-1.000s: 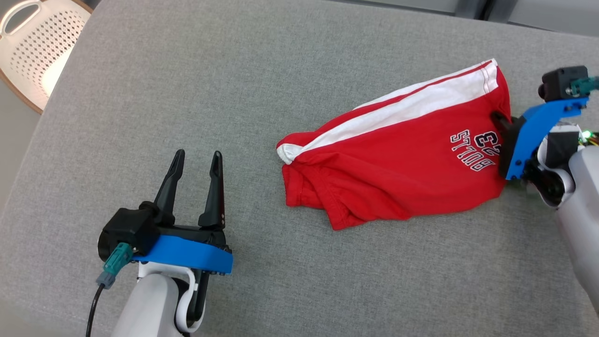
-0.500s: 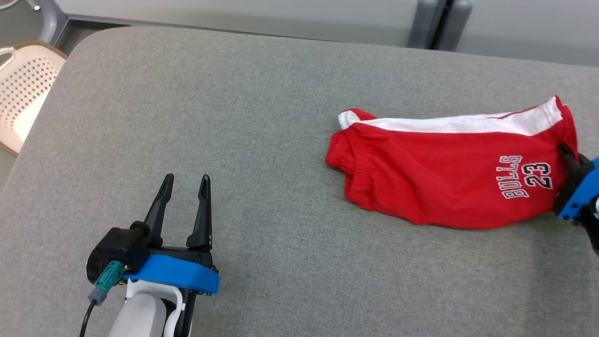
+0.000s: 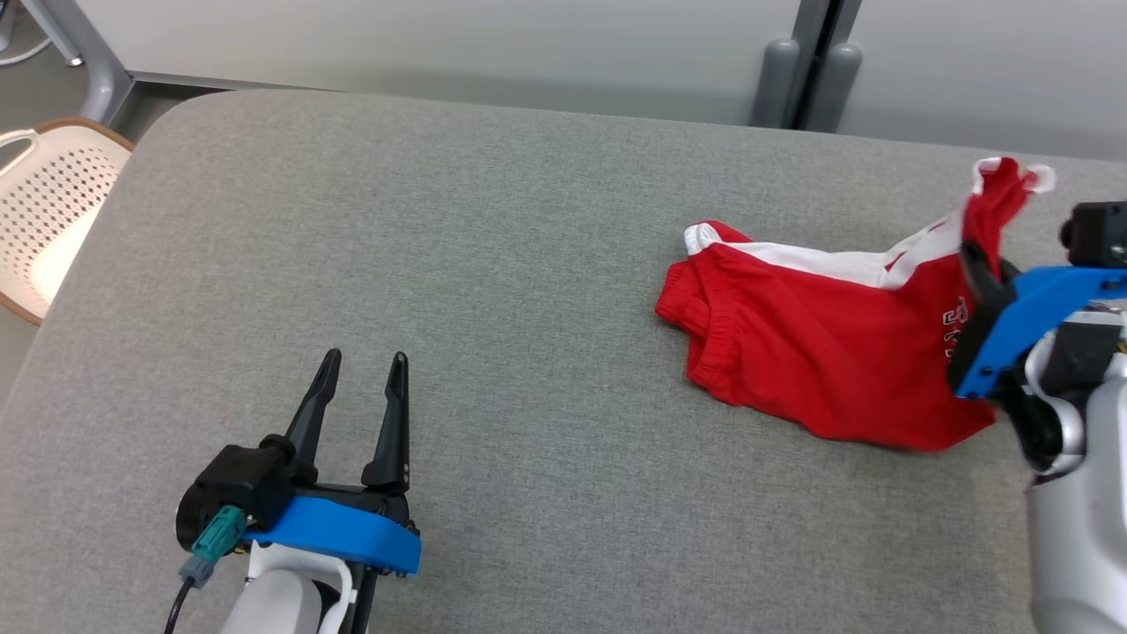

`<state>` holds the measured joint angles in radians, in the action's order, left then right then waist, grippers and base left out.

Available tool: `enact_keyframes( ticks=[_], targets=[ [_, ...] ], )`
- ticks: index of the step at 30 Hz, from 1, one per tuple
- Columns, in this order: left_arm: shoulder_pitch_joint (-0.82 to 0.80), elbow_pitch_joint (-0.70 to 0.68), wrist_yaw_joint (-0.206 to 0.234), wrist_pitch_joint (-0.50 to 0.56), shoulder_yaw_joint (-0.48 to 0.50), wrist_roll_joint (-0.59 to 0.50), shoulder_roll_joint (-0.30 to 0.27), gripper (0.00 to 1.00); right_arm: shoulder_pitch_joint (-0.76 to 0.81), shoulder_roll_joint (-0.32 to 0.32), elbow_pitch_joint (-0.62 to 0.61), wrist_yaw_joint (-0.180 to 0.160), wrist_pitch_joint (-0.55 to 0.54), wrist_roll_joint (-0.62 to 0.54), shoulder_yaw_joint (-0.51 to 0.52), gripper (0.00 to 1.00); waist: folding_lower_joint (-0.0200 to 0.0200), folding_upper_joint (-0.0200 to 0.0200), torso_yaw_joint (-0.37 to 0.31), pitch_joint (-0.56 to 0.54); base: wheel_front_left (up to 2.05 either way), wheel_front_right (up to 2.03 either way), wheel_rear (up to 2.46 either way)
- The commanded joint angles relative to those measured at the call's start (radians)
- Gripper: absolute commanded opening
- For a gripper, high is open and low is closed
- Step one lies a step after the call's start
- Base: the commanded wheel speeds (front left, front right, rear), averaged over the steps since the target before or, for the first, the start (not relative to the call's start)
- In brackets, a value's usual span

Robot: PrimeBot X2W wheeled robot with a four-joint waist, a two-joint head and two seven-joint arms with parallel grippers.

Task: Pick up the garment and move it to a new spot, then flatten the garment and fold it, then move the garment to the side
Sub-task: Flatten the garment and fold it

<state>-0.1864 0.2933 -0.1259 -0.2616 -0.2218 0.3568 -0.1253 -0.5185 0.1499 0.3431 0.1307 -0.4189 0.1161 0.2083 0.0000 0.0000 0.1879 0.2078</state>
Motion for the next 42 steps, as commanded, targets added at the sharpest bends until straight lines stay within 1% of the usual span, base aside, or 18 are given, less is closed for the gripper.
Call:
enact_keyframes(
  ticks=[1, 5, 8, 14, 21, 23, 27, 30, 31, 33, 34, 36, 42],
  targets=[
    [0.006, 0.001, -0.007, -0.004, -0.002, 0.004, -0.001, 1.00, 0.011, -0.017, -0.021, 0.000, -0.015, 0.007, -0.006, 0.00, 0.0000, 0.0000, 0.008, -0.005, 0.00, 0.00, 0.00],
    [0.000, 0.002, -0.007, -0.004, -0.019, 0.007, 0.002, 1.00, -0.025, -0.065, -0.051, 0.000, -0.058, 0.001, -0.060, 0.00, 0.0000, 0.0000, 0.030, -0.005, 0.00, 0.00, 0.00],
    [-0.012, 0.004, -0.007, -0.004, -0.029, 0.009, 0.004, 1.00, -0.054, -0.084, -0.017, 0.000, -0.074, -0.008, -0.108, 0.00, 0.0000, 0.0000, 0.046, 0.000, 0.00, 0.00, 0.00],
    [-0.030, 0.011, -0.007, -0.004, -0.056, 0.013, 0.010, 1.00, -0.114, -0.099, 0.131, 0.000, -0.063, -0.039, -0.174, 0.00, 0.0000, 0.0000, 0.083, 0.009, 0.00, 0.00, 0.00],
    [-0.035, 0.012, -0.007, -0.004, -0.062, 0.020, 0.017, 1.00, -0.164, -0.098, 0.301, 0.000, -0.016, 0.025, -0.267, 0.00, 0.0000, 0.0000, 0.105, 0.017, 0.00, 0.00, 0.00],
    [-0.033, 0.012, -0.007, -0.004, -0.060, 0.021, 0.017, 1.00, -0.177, -0.098, 0.337, 0.000, 0.006, 0.038, -0.276, 1.00, 0.0000, 0.0000, 0.106, 0.018, 0.00, 0.00, 0.00],
    [-0.027, 0.014, -0.007, -0.004, -0.053, 0.021, 0.015, 1.00, -0.206, -0.098, 0.375, 0.000, 0.072, 0.111, -0.303, 1.00, 0.0000, 0.0000, 0.103, 0.014, 0.00, 0.00, 0.00],
    [-0.019, 0.014, -0.007, -0.004, -0.044, 0.018, 0.012, 1.00, -0.223, -0.099, 0.359, 0.000, 0.110, 0.271, -0.346, 1.00, 0.0000, 0.0000, 0.094, 0.005, 0.00, 0.00, 0.00],
    [-0.015, 0.014, -0.007, -0.004, -0.041, 0.017, 0.011, 1.00, -0.227, -0.099, 0.343, 0.000, 0.121, 0.308, -0.368, 1.00, 0.0000, 0.0000, 0.090, 0.001, 0.00, 0.00, 0.00],
    [-0.007, 0.013, -0.007, -0.004, -0.031, 0.013, 0.008, 1.00, -0.231, -0.098, 0.311, 0.000, 0.146, 0.310, -0.391, 1.00, 0.0000, 0.0000, 0.076, -0.007, 0.00, 0.00, 0.00],
    [-0.004, 0.012, -0.007, -0.004, -0.028, 0.012, 0.009, 1.00, -0.227, -0.096, 0.291, 0.000, 0.159, 0.313, -0.387, 1.00, 0.0000, 0.0000, 0.069, -0.012, 0.00, 0.00, 0.00],
    [0.000, 0.010, -0.007, -0.004, -0.023, 0.010, 0.007, 1.00, -0.213, -0.092, 0.247, 0.000, 0.182, 0.283, -0.368, 1.00, 0.0000, 0.0000, 0.055, -0.022, 0.00, 0.00, 0.00],
    [0.017, 0.014, -0.007, -0.004, -0.019, 0.003, 0.001, 1.00, -0.100, -0.020, 0.109, 0.000, 0.217, 0.159, -0.258, 1.00, 0.0000, 0.0000, 0.012, -0.059, 0.00, 0.00, 0.00]
  ],
)
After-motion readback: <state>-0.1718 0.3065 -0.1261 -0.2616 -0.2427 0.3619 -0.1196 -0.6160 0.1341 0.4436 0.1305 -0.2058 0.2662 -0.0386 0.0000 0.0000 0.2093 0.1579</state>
